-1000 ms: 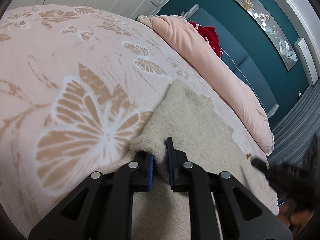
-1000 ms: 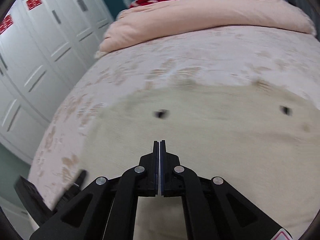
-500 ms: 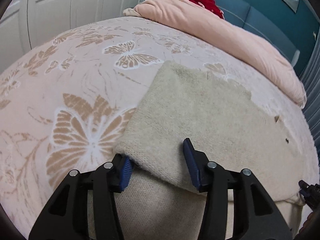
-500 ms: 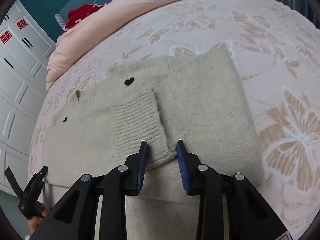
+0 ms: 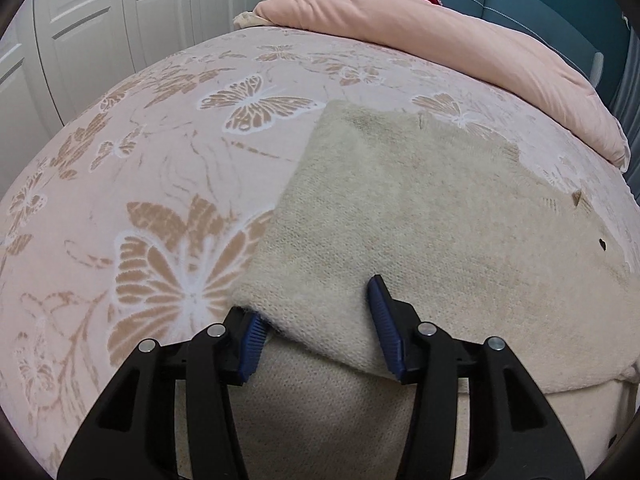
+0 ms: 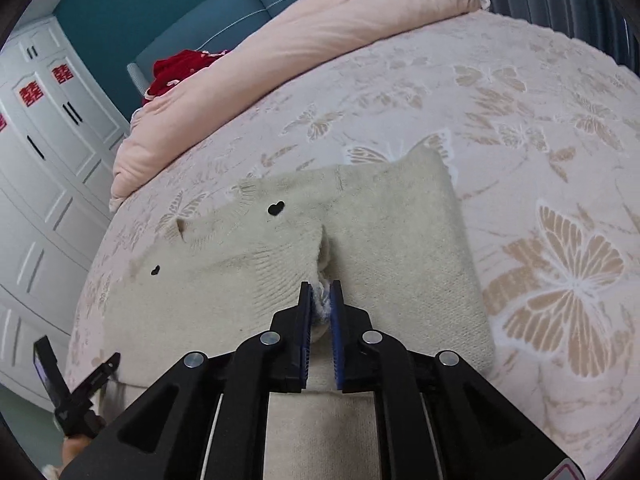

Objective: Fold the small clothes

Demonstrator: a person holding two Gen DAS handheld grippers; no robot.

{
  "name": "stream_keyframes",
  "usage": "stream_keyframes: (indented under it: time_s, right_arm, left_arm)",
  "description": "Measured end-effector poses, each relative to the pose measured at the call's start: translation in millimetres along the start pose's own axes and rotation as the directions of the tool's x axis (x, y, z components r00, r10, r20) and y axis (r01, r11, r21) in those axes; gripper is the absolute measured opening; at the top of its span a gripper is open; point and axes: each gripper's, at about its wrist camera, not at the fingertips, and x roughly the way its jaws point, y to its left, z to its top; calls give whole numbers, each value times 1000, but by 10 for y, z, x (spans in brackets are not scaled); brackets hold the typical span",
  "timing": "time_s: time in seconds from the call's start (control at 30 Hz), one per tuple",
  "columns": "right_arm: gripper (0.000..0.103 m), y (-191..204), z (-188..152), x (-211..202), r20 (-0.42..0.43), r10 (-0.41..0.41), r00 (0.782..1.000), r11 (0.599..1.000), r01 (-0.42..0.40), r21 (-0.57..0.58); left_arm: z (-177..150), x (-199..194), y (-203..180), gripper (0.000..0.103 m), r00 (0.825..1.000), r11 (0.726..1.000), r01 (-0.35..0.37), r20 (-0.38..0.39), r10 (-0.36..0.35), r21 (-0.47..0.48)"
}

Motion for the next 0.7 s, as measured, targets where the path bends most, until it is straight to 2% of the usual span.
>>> stream_keyframes:
  time_s: [0.03,0.07,0.1,0.13,0.17,0.27,0.33,0.37,0.4,0.47,0.53,0.6,0.7]
  right_arm:
    - [8,18,-58,110,-27,-37,999,999,36,-39]
    - [8,12,-131,314,-105,-92,990,993,83,-83]
    - [6,-17,-190,398,-116,-101,988,990,89,-106]
    - [6,-19,-185,341,-81,-93,992,989,83,-120]
    - [7,-30,-163,279,-88,-89,992,991,80,-104]
    - [15,-147,-118,-66,-61,-54,997,999,54,6]
    - [23,-263,-212,-427,-28,-39,999,999,40,28]
    - [32,-330,-294,-610,-14,-42,999,999,42,27]
    - [44,-414,-415,-804,-9,-48,999,998,48,28]
    - [52,-589,-719,-1149,-25,-51,998,998,52,33]
    - [54,-752,-1102,-1437,-65,-80,995,996,81,24]
    - [55,-876,-1492,-1669,-117,-118,986,992,121,21]
    - [57,-970,-1966,-1895,-187,-91,978,993,103,59]
  left_arm:
    - [2,0,1,48,1000,1000,-3,-1,3,4]
    - [17,-1,-8,48,1000,1000,-7,-3,7,9]
    - [21,-3,-14,48,1000,1000,-10,-5,10,14]
    - [26,-3,-14,48,1000,1000,-11,-9,11,19]
    - [33,-10,-14,48,1000,1000,-9,-12,9,22]
    - [55,-85,58,48,999,999,31,-26,-31,9]
    - [36,-251,161,48,996,997,79,-28,-79,5]
    - [-7,-369,225,50,996,996,85,-23,-85,15]
    - [-78,-515,320,65,997,997,71,-11,-71,27]
    - [-278,-821,564,76,997,996,78,25,-79,36]
    - [-552,-1079,867,80,994,994,112,10,-112,15]
    - [-858,-1260,1140,82,986,988,152,-61,-153,-30]
    - [-1300,-1522,1414,84,973,974,192,-107,-205,-118]
